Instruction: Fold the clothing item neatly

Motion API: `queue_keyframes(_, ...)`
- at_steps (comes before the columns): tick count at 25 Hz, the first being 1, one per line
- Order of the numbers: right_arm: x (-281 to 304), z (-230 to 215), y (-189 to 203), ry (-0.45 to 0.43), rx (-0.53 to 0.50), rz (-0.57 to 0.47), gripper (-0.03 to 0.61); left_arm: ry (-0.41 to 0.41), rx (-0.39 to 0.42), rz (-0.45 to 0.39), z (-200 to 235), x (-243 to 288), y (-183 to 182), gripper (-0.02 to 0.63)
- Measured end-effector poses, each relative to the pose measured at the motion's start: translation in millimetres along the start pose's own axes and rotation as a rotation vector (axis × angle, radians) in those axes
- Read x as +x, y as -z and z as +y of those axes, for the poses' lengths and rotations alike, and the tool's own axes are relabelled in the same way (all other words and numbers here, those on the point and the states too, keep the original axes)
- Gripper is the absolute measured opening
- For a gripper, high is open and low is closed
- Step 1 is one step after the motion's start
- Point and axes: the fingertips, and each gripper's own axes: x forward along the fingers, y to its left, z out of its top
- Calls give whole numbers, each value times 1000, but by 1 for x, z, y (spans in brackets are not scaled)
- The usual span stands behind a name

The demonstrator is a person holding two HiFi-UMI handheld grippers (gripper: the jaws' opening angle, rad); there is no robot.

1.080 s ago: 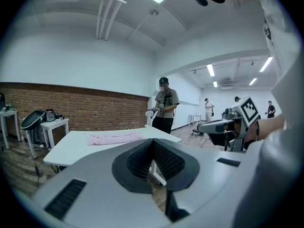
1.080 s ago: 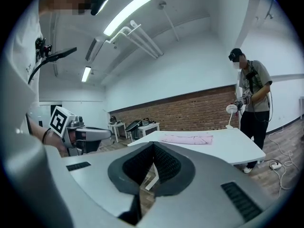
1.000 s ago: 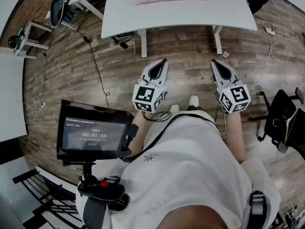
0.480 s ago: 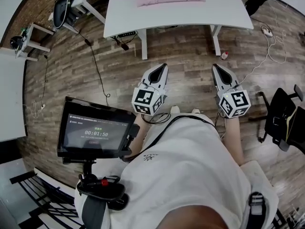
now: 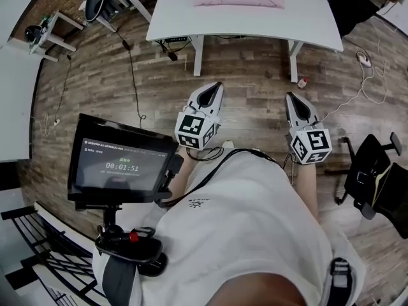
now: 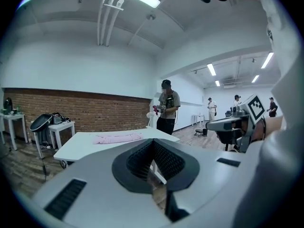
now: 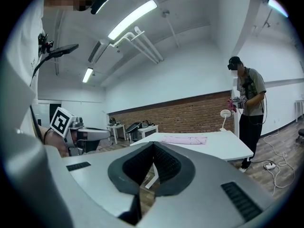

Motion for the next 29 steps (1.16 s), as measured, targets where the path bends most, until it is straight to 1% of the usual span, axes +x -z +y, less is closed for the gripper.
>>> queue_keyframes(4, 6, -5, -7, -14, -1, -9, 3, -18, 4, -6, 4, 1, -6, 2)
queue_keyframes(11, 1, -21, -11, 2, -15, -21, 3, -29, 11, -5, -1, 5, -1, 3)
queue_keyframes(15, -1, -21, -10, 1, -21, -21, 3, -28, 33, -5, -1, 7, -2, 3)
queue_keyframes(24, -3, -22, -9, 4, -29, -18, 3, -5, 43, 4, -7, 12, 1, 3)
queue_keyframes(29, -6, -22, -8, 4, -38, -8, 3, 3, 25, 8, -9, 12, 5, 3)
